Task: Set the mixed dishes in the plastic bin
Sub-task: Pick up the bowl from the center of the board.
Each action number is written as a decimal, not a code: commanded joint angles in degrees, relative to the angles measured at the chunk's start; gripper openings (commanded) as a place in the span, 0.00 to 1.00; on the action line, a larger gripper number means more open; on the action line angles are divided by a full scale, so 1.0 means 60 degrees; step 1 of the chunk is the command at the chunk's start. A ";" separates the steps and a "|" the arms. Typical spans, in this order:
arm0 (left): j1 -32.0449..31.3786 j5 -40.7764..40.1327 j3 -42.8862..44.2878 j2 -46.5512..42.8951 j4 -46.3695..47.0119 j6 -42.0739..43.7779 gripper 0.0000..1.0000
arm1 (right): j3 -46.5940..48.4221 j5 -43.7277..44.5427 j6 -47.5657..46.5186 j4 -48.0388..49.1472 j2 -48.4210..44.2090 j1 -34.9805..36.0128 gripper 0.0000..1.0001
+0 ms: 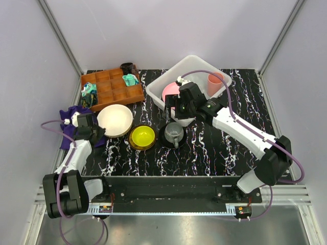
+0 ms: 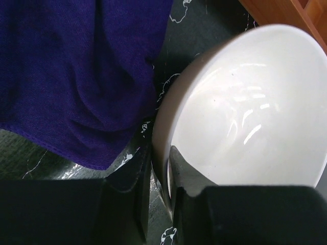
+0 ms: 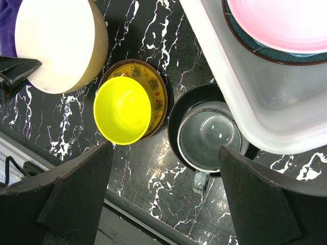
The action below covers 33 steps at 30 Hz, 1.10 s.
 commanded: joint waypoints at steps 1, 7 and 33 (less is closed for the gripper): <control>0.0050 0.0272 0.0078 -0.0044 0.0590 0.0072 0.15 | -0.0062 0.0035 -0.0052 0.0295 -0.0251 -0.0013 0.93; 0.0109 0.0331 0.0254 0.0058 0.0400 0.0277 0.00 | -0.0062 -0.0038 -0.0022 0.0296 -0.0148 -0.0012 0.92; 0.0123 0.1077 0.2436 -0.2021 -0.1739 0.1274 0.00 | -0.0795 -0.0345 0.0197 0.0486 -0.0206 -0.0013 0.93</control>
